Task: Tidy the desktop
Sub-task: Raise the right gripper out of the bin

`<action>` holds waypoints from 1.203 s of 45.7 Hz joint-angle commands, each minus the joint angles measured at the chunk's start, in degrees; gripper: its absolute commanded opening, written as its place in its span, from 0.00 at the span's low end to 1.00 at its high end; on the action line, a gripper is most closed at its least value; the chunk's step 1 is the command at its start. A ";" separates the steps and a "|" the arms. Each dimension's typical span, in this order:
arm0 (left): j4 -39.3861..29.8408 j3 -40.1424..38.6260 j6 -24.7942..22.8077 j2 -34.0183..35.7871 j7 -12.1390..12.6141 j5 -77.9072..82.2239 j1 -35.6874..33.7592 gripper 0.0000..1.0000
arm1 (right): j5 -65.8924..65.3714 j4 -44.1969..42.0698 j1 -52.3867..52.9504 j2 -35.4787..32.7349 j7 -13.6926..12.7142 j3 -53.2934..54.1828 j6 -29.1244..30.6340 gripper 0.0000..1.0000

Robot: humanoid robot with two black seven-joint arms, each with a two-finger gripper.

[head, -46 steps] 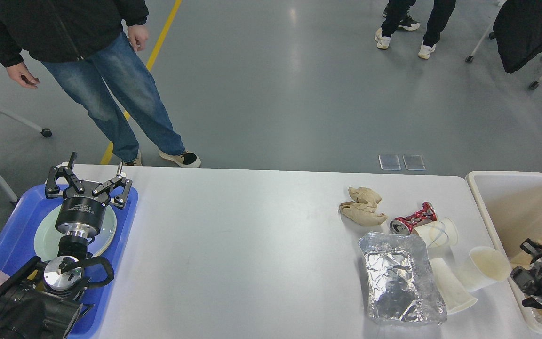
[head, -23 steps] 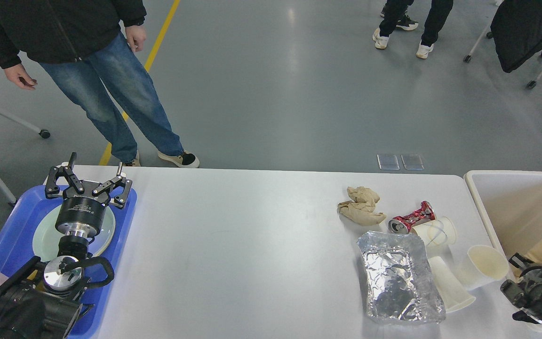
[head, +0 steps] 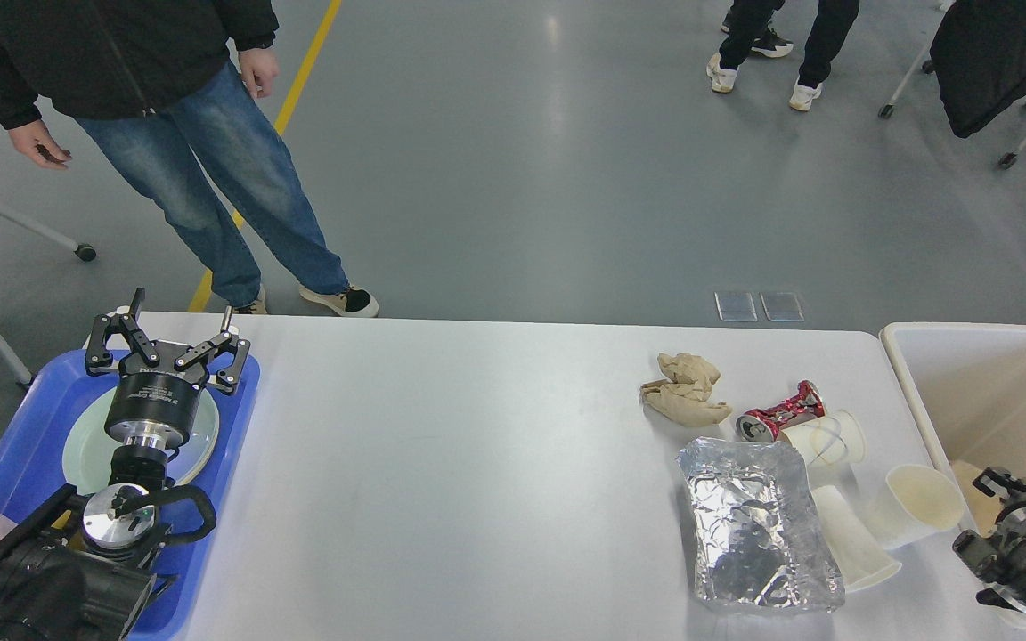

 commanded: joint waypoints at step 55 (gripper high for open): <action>-0.06 0.00 0.01 0.00 0.10 0.07 -0.09 0.96 | -7.38 68.26 86.23 -4.54 -0.88 -19.61 54.92 1.00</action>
